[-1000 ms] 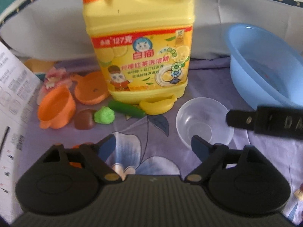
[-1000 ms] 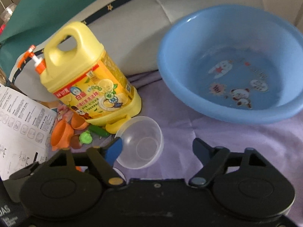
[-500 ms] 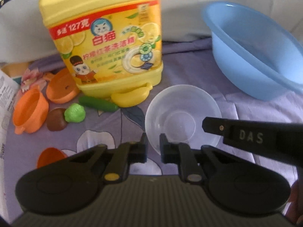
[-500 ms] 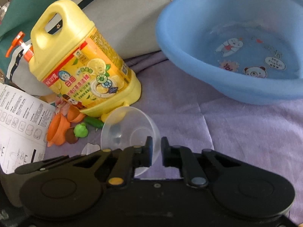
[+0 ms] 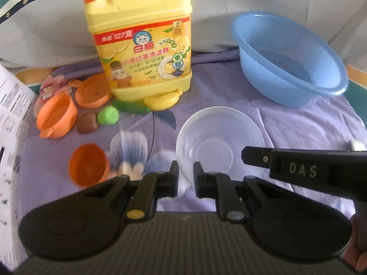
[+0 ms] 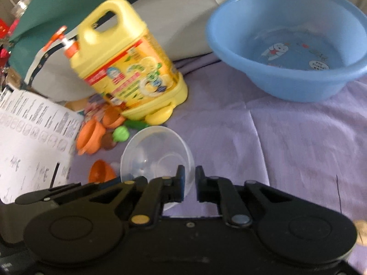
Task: Organize plates and bowls
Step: 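Carry the clear bowl with both tools over the blue bowl, then lower the clear bowl into the blue bowl and open both tools, then move both open tools to the small orange bowl, then close the right tool on the orange bowl rim while the left tool grips it too, then carry the orange bowl with both tools over the clear bowl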
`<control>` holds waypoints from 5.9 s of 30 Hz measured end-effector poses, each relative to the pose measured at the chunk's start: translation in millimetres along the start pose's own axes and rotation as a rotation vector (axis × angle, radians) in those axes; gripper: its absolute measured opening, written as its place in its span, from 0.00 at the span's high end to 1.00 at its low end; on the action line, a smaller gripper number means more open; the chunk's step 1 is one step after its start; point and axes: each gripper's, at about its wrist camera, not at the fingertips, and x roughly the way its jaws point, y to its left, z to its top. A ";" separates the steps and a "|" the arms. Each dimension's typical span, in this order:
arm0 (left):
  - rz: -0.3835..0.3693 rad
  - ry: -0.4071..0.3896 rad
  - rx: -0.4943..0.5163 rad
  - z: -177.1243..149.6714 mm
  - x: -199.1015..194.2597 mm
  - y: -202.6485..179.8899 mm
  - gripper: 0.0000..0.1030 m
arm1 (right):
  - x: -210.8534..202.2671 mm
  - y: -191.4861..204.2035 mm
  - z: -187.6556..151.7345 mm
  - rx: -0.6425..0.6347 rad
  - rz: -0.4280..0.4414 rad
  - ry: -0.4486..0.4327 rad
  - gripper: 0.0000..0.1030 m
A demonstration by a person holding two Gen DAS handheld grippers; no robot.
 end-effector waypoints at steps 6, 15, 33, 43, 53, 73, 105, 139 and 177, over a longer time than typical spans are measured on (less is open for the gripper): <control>-0.010 -0.005 -0.011 -37.0 -48.6 -0.9 0.87 | -39.8 15.2 -33.0 -0.032 0.011 0.022 0.91; -0.039 -0.030 -0.046 -97.4 -113.8 -4.6 0.85 | -96.9 32.3 -89.4 -0.062 0.021 0.040 0.91; -0.078 0.007 -0.065 -182.1 -157.6 -29.9 0.78 | -149.7 21.3 -179.7 -0.092 0.005 0.089 0.90; -0.100 0.053 -0.095 -193.4 -145.2 -25.7 0.78 | -141.2 23.9 -190.5 -0.134 -0.023 0.118 0.89; -0.110 0.076 -0.099 -192.0 -133.3 -24.8 0.78 | -130.7 22.8 -189.1 -0.126 -0.032 0.140 0.88; 0.011 -0.004 -0.189 -191.6 -155.1 10.8 0.00 | -159.0 11.8 -178.1 -0.101 -0.075 0.021 0.03; 0.047 -0.017 -0.205 -187.8 -153.0 48.6 0.00 | -150.2 29.2 -164.8 -0.147 -0.121 0.004 0.00; 0.172 -0.024 -0.350 -30.2 -2.2 178.3 0.18 | 58.0 142.8 -15.1 -0.150 0.003 0.039 0.29; 0.067 0.032 -0.190 -44.3 3.5 126.8 0.91 | 82.2 135.3 -40.9 -0.140 0.052 0.153 0.94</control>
